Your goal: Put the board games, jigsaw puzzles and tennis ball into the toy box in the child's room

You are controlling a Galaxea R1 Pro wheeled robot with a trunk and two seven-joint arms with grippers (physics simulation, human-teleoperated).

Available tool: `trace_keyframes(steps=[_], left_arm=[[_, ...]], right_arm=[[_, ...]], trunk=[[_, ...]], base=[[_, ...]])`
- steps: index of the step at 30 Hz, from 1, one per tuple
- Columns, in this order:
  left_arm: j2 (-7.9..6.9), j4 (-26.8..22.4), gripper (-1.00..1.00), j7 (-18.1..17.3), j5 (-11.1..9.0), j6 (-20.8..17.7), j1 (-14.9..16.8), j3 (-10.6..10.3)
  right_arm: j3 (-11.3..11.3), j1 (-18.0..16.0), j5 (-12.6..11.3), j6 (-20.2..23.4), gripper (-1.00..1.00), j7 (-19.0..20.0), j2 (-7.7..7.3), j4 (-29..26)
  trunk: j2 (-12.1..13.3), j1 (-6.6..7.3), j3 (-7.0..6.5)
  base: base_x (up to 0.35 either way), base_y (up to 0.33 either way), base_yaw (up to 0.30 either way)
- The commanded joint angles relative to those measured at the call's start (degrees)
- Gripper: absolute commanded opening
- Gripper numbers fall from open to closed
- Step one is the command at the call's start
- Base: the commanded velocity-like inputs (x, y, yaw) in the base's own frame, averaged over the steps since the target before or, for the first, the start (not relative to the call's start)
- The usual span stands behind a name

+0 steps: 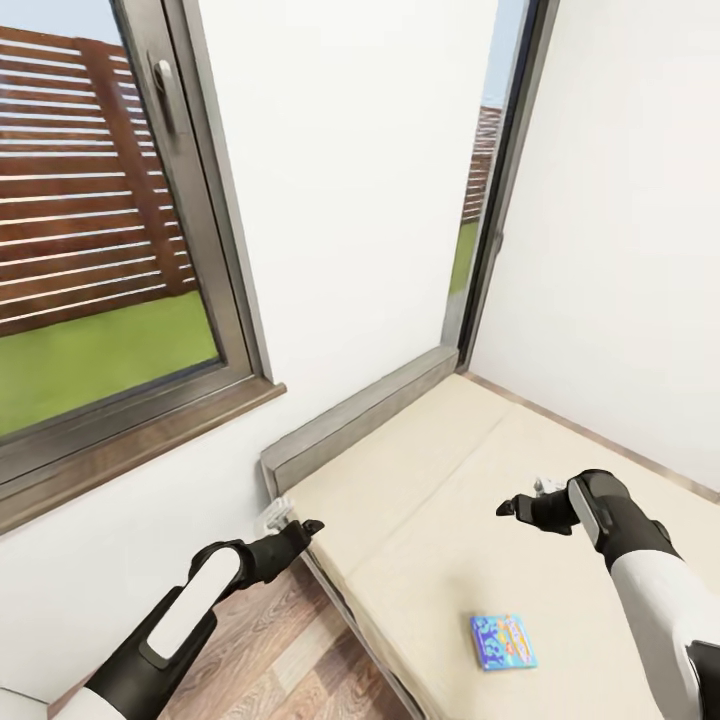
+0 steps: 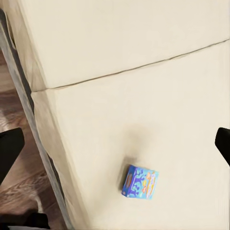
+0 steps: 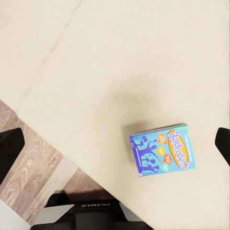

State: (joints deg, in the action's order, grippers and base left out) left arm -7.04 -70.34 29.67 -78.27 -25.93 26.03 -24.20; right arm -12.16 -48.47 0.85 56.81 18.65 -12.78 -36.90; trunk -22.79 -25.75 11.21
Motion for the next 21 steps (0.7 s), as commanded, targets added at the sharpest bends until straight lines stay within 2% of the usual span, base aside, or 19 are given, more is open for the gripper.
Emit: trace_keyframes(steps=[1,4,6,9,21], left_arm=[[-0.05,-0.1,1.0,0.5,-0.5,0.1,0.1,-0.1],[0.9,-1.1,1.0,0.8,0.4,-0.9,-0.9,0.9],[0.61,-1.7,1.0,0.6,1.0,-1.2,-1.6,1.0],[0.61,-2.7,1.0,0.6,1.0,-1.2,-2.3,1.0],[0.61,-2.9,1.0,0.6,1.0,-1.2,-2.3,1.0]], right_arm=[[-0.2,-0.1,0.1,0.3,1.0,0.1,0.02,0.0],[-0.6,0.9,0.3,-0.7,1.0,1.1,-0.97,1.0],[-0.3,1.6,0.4,-1.4,1.0,1.8,-1.62,1.6],[-0.3,2.5,0.4,-2.2,1.0,2.7,-1.67,2.6],[-0.3,2.5,0.4,-2.2,1.0,5.6,-1.67,4.9]], trunk=[[-0.1,-0.04,0.13],[-0.1,-0.04,0.13],[-0.1,-0.04,0.13],[-0.1,-0.04,0.13],[-0.1,-0.04,0.13]], base=[[0.0,0.0,-0.057],[0.0,0.0,0.0],[0.0,0.0,0.0],[0.0,0.0,0.0],[0.0,0.0,0.0]])
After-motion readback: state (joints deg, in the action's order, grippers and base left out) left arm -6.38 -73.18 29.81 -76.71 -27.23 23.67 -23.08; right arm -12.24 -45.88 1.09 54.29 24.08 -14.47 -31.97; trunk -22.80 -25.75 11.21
